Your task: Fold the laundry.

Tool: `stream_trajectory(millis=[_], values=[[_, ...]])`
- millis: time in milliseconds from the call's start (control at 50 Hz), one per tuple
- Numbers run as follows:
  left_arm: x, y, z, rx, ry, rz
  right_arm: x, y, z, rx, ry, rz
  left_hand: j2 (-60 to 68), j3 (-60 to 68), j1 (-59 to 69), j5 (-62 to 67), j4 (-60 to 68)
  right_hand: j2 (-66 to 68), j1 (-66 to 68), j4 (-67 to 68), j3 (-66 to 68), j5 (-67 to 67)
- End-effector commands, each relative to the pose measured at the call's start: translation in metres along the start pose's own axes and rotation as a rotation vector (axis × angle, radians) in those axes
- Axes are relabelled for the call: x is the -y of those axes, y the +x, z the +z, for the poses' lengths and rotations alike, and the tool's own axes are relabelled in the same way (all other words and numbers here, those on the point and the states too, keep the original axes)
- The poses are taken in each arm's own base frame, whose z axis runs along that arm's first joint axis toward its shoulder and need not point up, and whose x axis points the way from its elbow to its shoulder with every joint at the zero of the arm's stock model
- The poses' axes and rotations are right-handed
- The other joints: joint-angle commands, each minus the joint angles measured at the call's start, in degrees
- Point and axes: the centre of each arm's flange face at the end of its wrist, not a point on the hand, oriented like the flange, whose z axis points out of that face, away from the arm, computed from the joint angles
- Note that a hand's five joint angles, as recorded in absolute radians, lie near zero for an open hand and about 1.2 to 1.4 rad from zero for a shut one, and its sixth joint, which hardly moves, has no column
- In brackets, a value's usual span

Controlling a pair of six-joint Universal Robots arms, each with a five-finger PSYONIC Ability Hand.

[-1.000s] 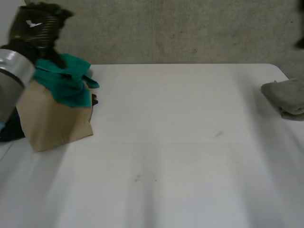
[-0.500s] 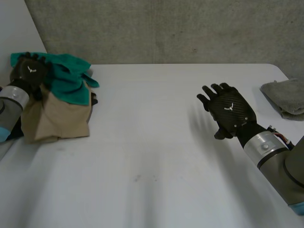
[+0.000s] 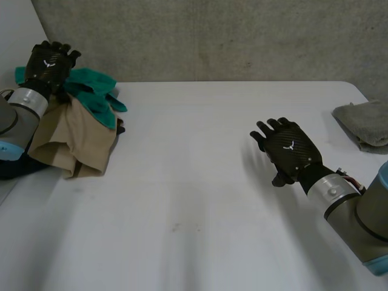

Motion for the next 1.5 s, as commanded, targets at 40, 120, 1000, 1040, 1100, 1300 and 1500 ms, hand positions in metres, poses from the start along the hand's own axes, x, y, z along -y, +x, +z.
stream_trajectory(millis=[40,120,1000,1040,1100,1300,1500], values=[[0.041,-0.011,-0.002,-0.005,0.040,0.001,-0.007,-0.002,0.004,0.008,-0.012,0.006,2.87,2.94,2.97,2.52,2.55,-2.65,-1.50,-3.25,-2.13,-3.84],[0.035,-0.006,-0.001,-0.031,0.043,-0.003,-0.008,-0.002,0.006,0.009,-0.013,0.007,2.87,2.94,2.97,2.52,2.55,-2.65,-1.50,-3.25,-2.13,-3.84],[0.190,0.111,-0.081,-0.155,0.251,-0.186,-0.012,0.040,0.009,-0.162,-0.056,-0.012,63.40,63.47,63.50,63.05,63.09,-2.65,-1.50,-3.25,-2.13,-3.84],[0.195,0.138,-0.099,-0.233,0.234,-0.245,-0.010,0.045,0.009,-0.198,-0.066,-0.011,63.40,63.47,63.50,63.05,63.09,-2.65,-1.50,-3.25,-2.13,-3.84],[0.201,0.192,-0.135,-0.396,0.182,-0.342,-0.009,0.054,0.008,-0.258,-0.094,-0.009,63.40,63.47,63.50,63.05,63.09,-2.65,-1.50,-3.25,-2.13,-3.84],[0.200,0.277,-0.207,-0.700,0.009,-0.396,-0.007,0.060,0.007,-0.282,-0.176,0.017,-6.60,-6.53,-6.50,-6.95,-6.91,-2.65,-1.50,-3.25,-2.13,-3.84],[0.207,0.188,-0.171,-0.431,-0.021,-0.382,0.011,0.050,-0.002,-0.119,-0.235,0.066,-4.87,-4.80,-4.77,-5.22,-5.19,-2.65,-1.50,-3.25,-2.13,-3.84]])
